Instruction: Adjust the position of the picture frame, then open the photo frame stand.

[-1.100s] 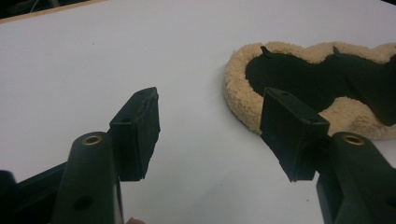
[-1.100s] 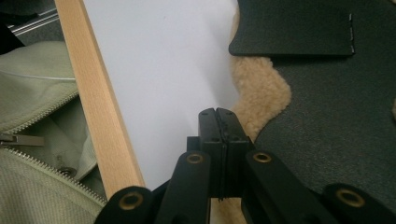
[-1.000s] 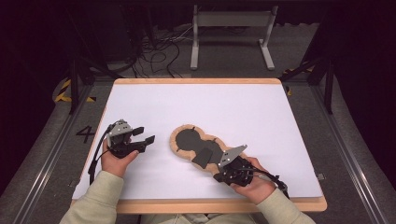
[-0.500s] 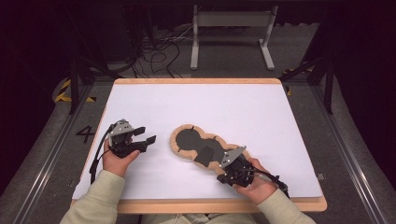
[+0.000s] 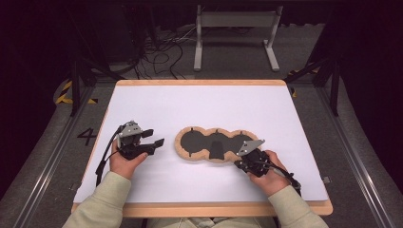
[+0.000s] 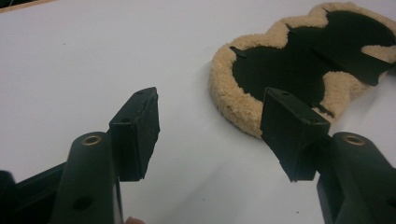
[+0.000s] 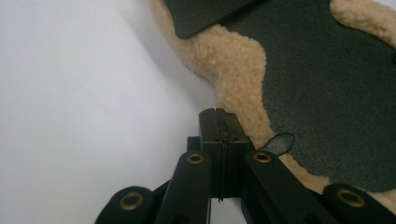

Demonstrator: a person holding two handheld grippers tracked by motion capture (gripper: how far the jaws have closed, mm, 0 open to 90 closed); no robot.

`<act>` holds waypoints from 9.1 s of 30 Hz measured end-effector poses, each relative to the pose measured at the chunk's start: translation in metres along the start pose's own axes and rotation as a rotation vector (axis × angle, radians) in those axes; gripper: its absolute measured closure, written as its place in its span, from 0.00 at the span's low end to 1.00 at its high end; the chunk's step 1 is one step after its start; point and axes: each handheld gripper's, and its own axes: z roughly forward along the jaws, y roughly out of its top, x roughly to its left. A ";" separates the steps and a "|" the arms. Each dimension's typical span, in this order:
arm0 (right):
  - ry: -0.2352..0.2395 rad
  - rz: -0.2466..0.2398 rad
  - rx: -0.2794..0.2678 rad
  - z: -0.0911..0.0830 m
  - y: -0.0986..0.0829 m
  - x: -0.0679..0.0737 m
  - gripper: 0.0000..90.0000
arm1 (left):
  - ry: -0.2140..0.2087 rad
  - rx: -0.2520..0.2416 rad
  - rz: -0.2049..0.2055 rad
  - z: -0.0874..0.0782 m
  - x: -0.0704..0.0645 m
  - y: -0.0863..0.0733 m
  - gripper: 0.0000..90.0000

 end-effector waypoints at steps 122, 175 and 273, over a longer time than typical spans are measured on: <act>-0.063 0.495 -0.208 -0.041 -0.017 -0.082 0.47 | -0.052 0.183 -0.169 0.045 -0.015 0.015 0.34; 0.003 0.608 -0.104 0.000 -0.015 -0.111 0.32 | -0.138 0.282 -0.288 0.061 -0.015 0.014 0.42; 0.033 0.169 -0.154 -0.103 -0.037 -0.007 0.50 | -0.112 0.219 0.014 -0.006 -0.078 -0.011 0.69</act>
